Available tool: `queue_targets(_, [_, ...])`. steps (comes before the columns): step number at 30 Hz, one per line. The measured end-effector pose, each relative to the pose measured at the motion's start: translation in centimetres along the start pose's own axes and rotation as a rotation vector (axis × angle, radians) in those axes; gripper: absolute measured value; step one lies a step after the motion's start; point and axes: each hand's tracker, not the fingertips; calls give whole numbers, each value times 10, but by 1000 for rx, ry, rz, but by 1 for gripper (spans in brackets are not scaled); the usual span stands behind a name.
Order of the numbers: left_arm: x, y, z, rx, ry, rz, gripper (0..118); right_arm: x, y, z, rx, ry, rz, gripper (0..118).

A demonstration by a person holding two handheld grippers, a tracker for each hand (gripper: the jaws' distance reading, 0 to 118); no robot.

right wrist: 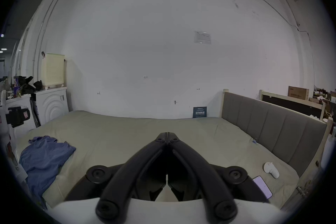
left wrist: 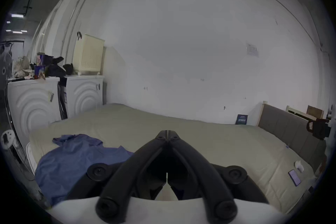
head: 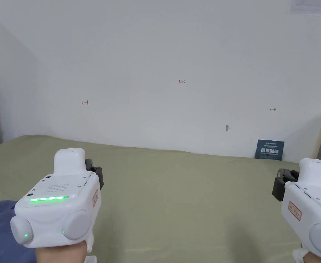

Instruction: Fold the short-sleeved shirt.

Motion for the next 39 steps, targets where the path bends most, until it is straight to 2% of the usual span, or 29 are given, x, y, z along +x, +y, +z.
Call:
queue_targets(4, [-3,6,10,4,7,-53,0,-15,9,6,-13,44,17,0])
queue_targets(7, [-22,11,26,25,66,-73,0,-42,16,7,-11,152,19,0])
queue_targets(10, [-48,26,60,48,157,-109,0,-83,20,4,-38,299,-37,0])
queue_targets(13, [-83,34,99,43,287,-153,0,-142,13,5,-55,422,19,0])
queue_targets(17, [-133,17,154,-24,454,-144,0,-216,-17,8,-143,643,5,0])
queue_targets(22, [-176,-18,192,-118,551,-37,0,-275,-55,12,-238,787,35,0])
queue_targets(27, [-193,-29,176,-207,535,-42,0,-288,-65,-1,-258,814,71,0])
queue_targets(30, [-204,-19,135,-238,444,-42,1,-276,-59,-22,-265,785,81,0])
queue_targets(34, [-230,-1,37,-333,349,-29,2,-249,-44,-57,-275,722,85,0])
queue_targets(36, [-241,4,-20,-427,245,-28,13,-232,-40,-71,-269,686,90,0])
queue_targets(37, [-243,2,-49,-477,203,-8,32,-222,-38,-78,-274,671,86,0])
queue_targets(38, [-244,-2,-79,-552,181,5,76,-213,-37,-82,-283,655,84,0])
queue_targets(39, [-246,-7,-102,-606,134,33,105,-205,-38,-87,-288,649,79,0])
